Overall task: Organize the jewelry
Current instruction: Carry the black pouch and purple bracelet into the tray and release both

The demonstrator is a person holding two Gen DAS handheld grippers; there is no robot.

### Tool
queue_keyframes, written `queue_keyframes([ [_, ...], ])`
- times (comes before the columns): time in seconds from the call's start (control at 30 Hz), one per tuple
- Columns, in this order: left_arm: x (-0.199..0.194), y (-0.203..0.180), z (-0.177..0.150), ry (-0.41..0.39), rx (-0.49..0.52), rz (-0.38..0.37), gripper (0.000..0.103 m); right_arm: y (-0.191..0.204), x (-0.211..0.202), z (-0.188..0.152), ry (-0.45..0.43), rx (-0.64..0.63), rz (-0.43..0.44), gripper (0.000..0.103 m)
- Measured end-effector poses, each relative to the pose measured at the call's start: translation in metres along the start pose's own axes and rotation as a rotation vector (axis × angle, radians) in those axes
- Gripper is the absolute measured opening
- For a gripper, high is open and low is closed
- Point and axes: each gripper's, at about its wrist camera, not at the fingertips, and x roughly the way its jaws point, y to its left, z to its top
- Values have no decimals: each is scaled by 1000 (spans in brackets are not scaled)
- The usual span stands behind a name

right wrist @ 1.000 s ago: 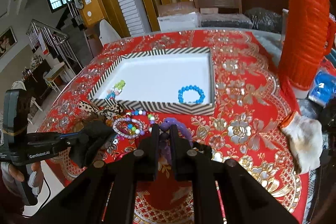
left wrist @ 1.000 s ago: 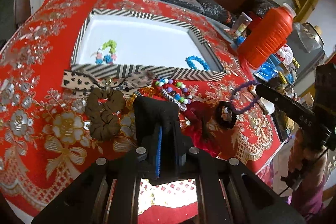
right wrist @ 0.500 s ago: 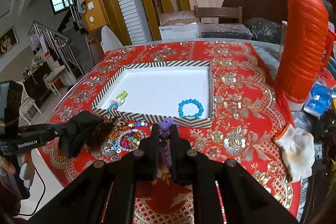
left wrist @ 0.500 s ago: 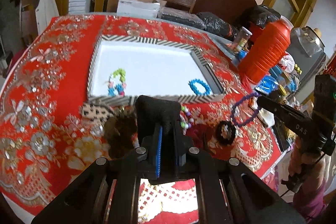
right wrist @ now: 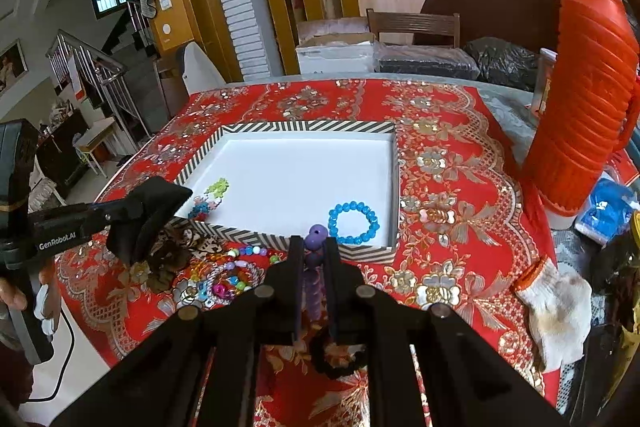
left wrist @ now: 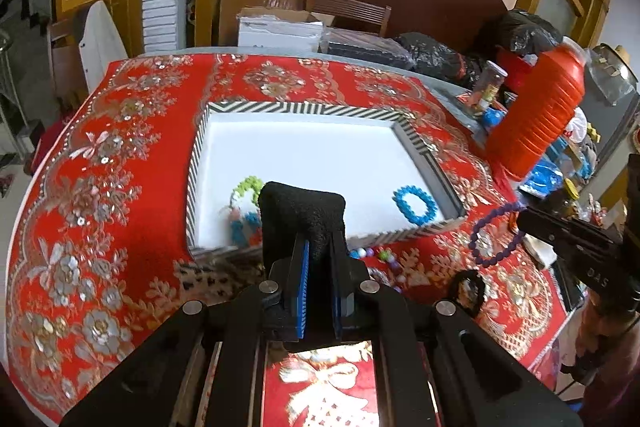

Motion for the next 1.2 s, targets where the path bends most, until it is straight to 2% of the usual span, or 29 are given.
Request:
queue_keyframes([
  [0.3,23,11,23,6,3,49,0,2,18,23,21,-32,-18,9],
  [0.5,45,20,42,25,-17,41,0,5,39,47,35,-53,-26,9],
  [0.63,67,23,53,45,-31,25,0,10,67,62,67,-72,-27,9],
  [0.93,122,24,57,124,-67,18,0,14,150,80,154,-25,46,9],
  [1.03,132,24,57,139,-70,16,0,-1,178,78,203,0,7,9],
  [1.2,145,22,56,162,-68,16,0,-31,198,75,235,39,-52,10],
])
